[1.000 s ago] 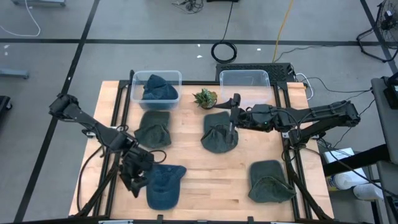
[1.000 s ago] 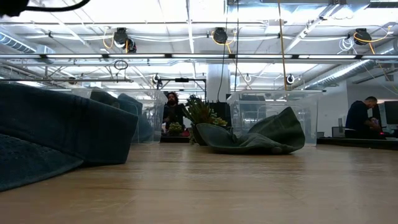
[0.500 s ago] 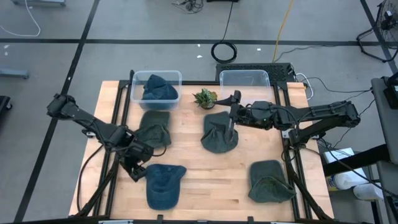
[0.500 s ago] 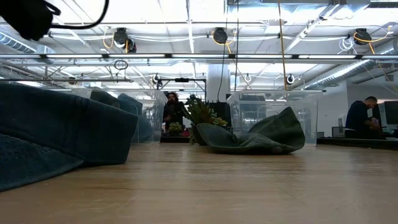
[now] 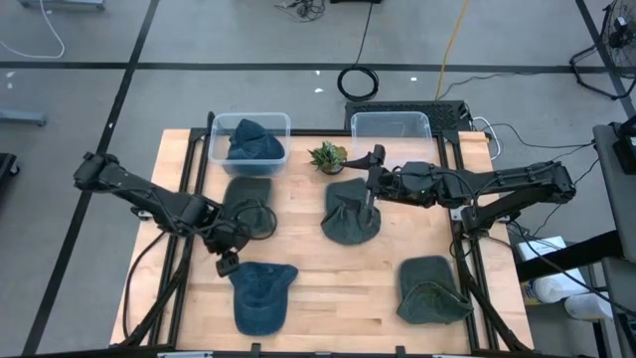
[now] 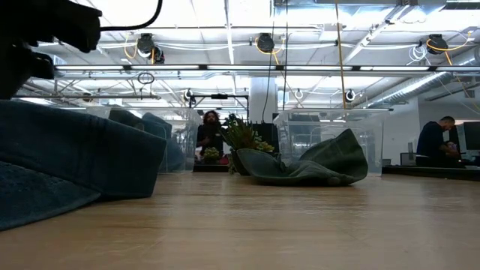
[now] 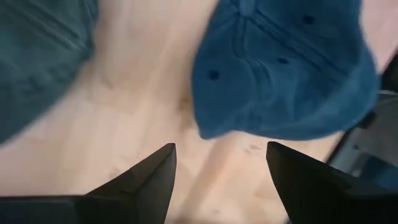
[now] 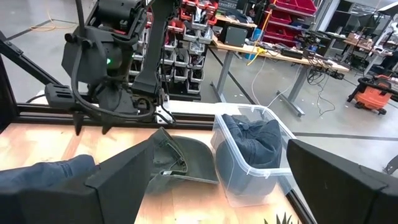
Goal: Pick & Place hat
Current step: Put the blue cap into the left transparent bin
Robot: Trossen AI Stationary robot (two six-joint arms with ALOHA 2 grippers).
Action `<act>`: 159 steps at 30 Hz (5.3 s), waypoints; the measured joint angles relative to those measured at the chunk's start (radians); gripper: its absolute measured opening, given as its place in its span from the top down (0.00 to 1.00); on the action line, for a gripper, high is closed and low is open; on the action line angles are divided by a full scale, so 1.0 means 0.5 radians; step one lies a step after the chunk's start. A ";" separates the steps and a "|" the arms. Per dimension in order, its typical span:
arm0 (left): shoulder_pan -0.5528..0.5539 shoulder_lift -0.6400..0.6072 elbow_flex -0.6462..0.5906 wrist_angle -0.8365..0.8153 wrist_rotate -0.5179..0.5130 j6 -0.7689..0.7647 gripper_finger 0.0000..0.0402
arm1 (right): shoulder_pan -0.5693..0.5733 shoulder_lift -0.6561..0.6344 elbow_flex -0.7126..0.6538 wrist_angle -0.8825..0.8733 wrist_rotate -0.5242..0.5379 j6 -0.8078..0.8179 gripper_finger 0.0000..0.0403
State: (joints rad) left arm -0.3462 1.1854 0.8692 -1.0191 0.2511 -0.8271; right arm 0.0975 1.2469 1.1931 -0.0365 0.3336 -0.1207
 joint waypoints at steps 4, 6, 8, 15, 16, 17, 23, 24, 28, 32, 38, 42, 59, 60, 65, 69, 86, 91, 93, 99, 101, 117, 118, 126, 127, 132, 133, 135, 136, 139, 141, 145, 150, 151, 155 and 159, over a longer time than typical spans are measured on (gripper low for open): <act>-0.008 0.056 0.000 0.006 -0.118 0.114 0.36 | 0.000 0.000 0.000 0.000 0.001 0.000 0.11; -0.008 0.101 0.000 0.015 -0.140 0.157 0.34 | 0.000 0.000 0.000 0.000 0.000 0.001 0.11; -0.008 0.154 0.000 0.049 -0.144 0.193 0.33 | 0.000 0.000 0.000 0.001 0.001 0.000 0.11; -0.008 0.363 0.000 0.092 -0.116 0.310 0.28 | 0.000 0.000 0.000 0.001 0.001 0.000 0.11; -0.008 0.393 0.000 0.100 -0.077 0.329 0.28 | 0.000 0.000 0.000 0.001 0.001 0.001 0.11; -0.007 0.424 0.000 0.106 -0.024 0.351 0.28 | 0.000 0.000 0.000 0.000 0.001 0.001 0.11; -0.030 0.584 -0.001 0.187 0.116 0.506 0.30 | 0.001 0.000 0.000 -0.011 0.001 0.006 0.11; -0.031 0.609 -0.001 0.213 0.114 0.531 0.30 | 0.001 0.000 0.000 -0.014 0.001 0.006 0.11; -0.031 0.701 -0.001 0.252 0.056 0.571 0.31 | 0.001 0.000 0.000 -0.062 0.000 0.007 0.11; -0.036 0.803 -0.001 0.303 0.060 0.644 0.31 | 0.002 0.001 0.000 -0.117 0.000 0.008 0.11; -0.036 0.945 0.002 0.310 0.180 0.756 0.37 | 0.005 0.001 0.000 -0.124 0.000 0.005 0.11; -0.036 0.963 0.003 0.308 0.151 0.761 0.56 | 0.005 0.001 0.000 -0.119 0.001 0.002 0.11; 0.089 0.803 0.026 0.311 0.341 0.658 0.99 | 0.005 0.001 0.000 -0.101 0.007 -0.095 0.11; 0.100 0.756 0.042 0.310 0.342 0.630 0.99 | 0.005 0.001 0.000 -0.100 0.007 -0.093 0.11; 0.153 0.514 0.131 0.317 0.372 0.525 0.99 | 0.005 0.001 0.000 -0.093 0.006 -0.087 0.11; 0.173 0.326 0.196 0.309 0.389 0.403 0.99 | 0.005 0.001 0.000 -0.072 0.007 0.026 0.11; 0.197 -0.021 0.593 0.311 0.224 0.218 0.99 | -0.012 0.002 0.000 0.223 0.007 0.792 0.11; 0.254 -0.020 0.710 0.315 0.177 0.276 0.99 | -0.013 0.002 0.000 0.215 0.002 1.011 0.11; 0.286 -0.020 0.751 0.315 0.175 0.308 0.99 | -0.013 0.002 0.000 0.210 -0.038 1.066 0.11; 0.402 -0.020 0.871 0.310 0.122 0.378 0.99 | -0.014 0.002 0.000 0.170 -0.157 1.219 0.11; 0.443 -0.021 0.912 0.313 0.099 0.395 0.99 | -0.027 0.002 0.000 0.145 -0.272 1.265 0.11; 0.792 -0.020 1.238 0.310 -0.305 0.432 0.99 | -0.206 0.002 0.000 0.108 -0.939 1.884 0.11; 0.805 -0.020 1.260 0.310 -0.329 0.437 0.99 | -0.215 0.002 0.000 0.108 -0.939 1.929 0.11; 0.891 -0.019 1.449 0.318 -0.530 0.562 0.99 | -0.287 0.002 0.000 0.120 -0.936 2.138 0.11; 0.902 -0.019 1.475 0.320 -0.554 0.575 0.99 | -0.296 0.002 0.000 0.136 -0.934 2.161 0.11; 0.955 -0.020 1.567 0.431 -0.644 0.636 0.99 | -0.327 0.002 0.000 0.205 -0.929 2.264 0.11; 0.964 -0.019 1.585 0.457 -0.656 0.653 0.99 | -0.328 0.002 -0.001 0.230 -0.929 2.275 0.11; 0.979 -0.019 1.613 0.541 -0.674 0.689 0.99 | -0.328 0.002 -0.001 0.313 -0.928 2.291 0.11; 0.989 -0.021 1.617 0.596 -0.677 0.707 0.99 | -0.327 0.002 -0.001 0.357 -0.927 2.306 0.11; 1.022 -0.021 1.618 0.722 -0.683 0.745 0.99 | -0.327 0.025 -0.001 0.499 -0.930 2.334 0.11; 1.041 -0.017 1.617 0.790 -0.683 0.776 0.99 | -0.327 0.034 -0.002 0.552 -0.931 2.364 0.11; 1.072 -0.019 1.617 0.936 -0.683 0.820 0.99 | -0.327 0.080 0.002 0.679 -0.932 2.365 0.11; 1.077 -0.008 1.616 1.160 -0.683 0.884 0.99 | -0.327 0.148 -0.002 0.771 -0.932 2.366 0.11; 1.077 -0.008 1.616 1.209 -0.681 0.893 0.99 | -0.327 0.159 -0.002 0.787 -0.932 2.366 0.11; 1.077 -0.010 1.616 1.328 -0.678 0.903 0.99 | -0.327 0.251 -0.002 0.946 -0.935 2.322 0.11; 1.066 -0.009 1.615 1.412 -0.677 0.903 0.99 | -0.327 0.352 -0.002 1.159 -0.933 2.210 0.11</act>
State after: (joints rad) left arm 0.1867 1.1809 1.6768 -0.3129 -0.0875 -0.3756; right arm -0.0658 1.4227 1.1923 0.5433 -0.1329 0.9844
